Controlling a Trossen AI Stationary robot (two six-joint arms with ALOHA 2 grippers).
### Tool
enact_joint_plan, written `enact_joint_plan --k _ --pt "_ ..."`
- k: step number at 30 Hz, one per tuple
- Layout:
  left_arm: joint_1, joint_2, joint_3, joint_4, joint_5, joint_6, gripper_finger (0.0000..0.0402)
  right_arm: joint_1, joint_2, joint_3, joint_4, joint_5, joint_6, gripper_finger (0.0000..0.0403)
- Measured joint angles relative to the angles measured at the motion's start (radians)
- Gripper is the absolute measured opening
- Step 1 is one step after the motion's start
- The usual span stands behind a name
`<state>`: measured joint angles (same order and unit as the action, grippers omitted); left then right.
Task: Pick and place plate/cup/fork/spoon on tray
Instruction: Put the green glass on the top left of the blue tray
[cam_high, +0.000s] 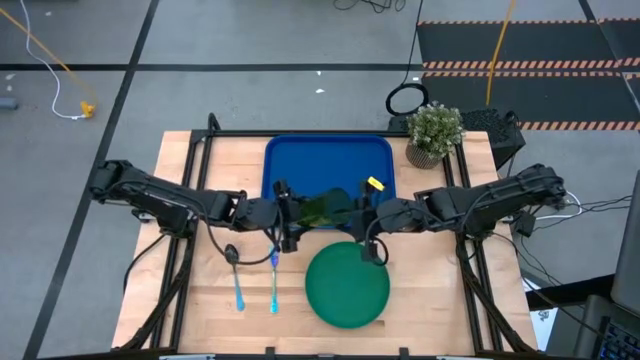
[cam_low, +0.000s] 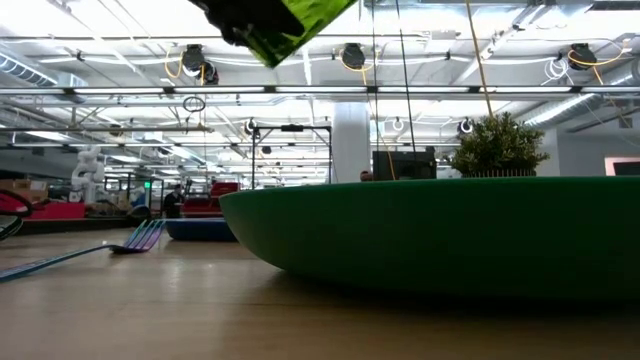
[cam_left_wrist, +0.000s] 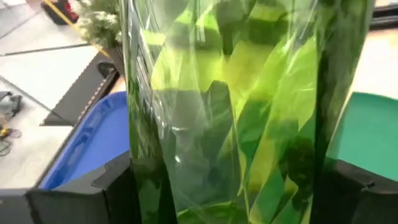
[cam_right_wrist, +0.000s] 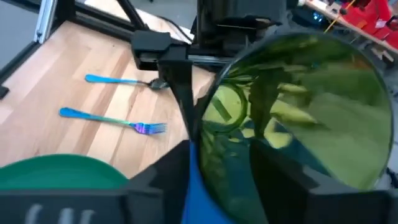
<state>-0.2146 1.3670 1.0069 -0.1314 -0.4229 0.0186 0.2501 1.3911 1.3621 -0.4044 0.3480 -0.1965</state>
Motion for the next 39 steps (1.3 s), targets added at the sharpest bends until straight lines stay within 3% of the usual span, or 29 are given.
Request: enact_joint_plan --k 6,12,18,23,26,30,34,39 --pt "-0.006 -0.009 0.002 -0.009 -0.022 0.003 0.0323 0.032 -0.059 -0.001 0.002 0.074 -0.008 0.0248" --pt "-0.012 -0.008 0.001 -0.018 -0.022 0.005 0.0323 0.07 -0.133 -0.005 -0.056 0.072 0.067 0.0309" --pt "-0.022 -0.008 0.001 -0.022 -0.022 0.014 0.0323 0.121 -0.237 -0.167 -0.017 0.068 0.161 0.0337" --pt "-0.022 -0.008 0.001 0.055 -0.019 0.052 0.0323 0.123 -0.325 -0.449 0.326 0.071 0.131 0.0338" --pt "-0.022 -0.008 0.001 0.126 0.018 0.087 0.0323 0.102 -0.334 -0.651 0.688 0.062 0.048 0.0338" --pt "-0.022 0.002 0.001 0.227 0.083 0.126 0.0323 0.037 -0.283 -0.845 1.126 -0.061 0.016 0.0338" --pt "-0.018 0.036 0.0 0.319 0.129 0.179 0.0323 -0.033 -0.219 -0.88 1.282 -0.147 0.109 0.0338" --pt "0.013 0.101 0.0 0.463 0.194 0.226 0.0323 -0.065 -0.147 -0.862 1.385 -0.217 0.105 0.0338"
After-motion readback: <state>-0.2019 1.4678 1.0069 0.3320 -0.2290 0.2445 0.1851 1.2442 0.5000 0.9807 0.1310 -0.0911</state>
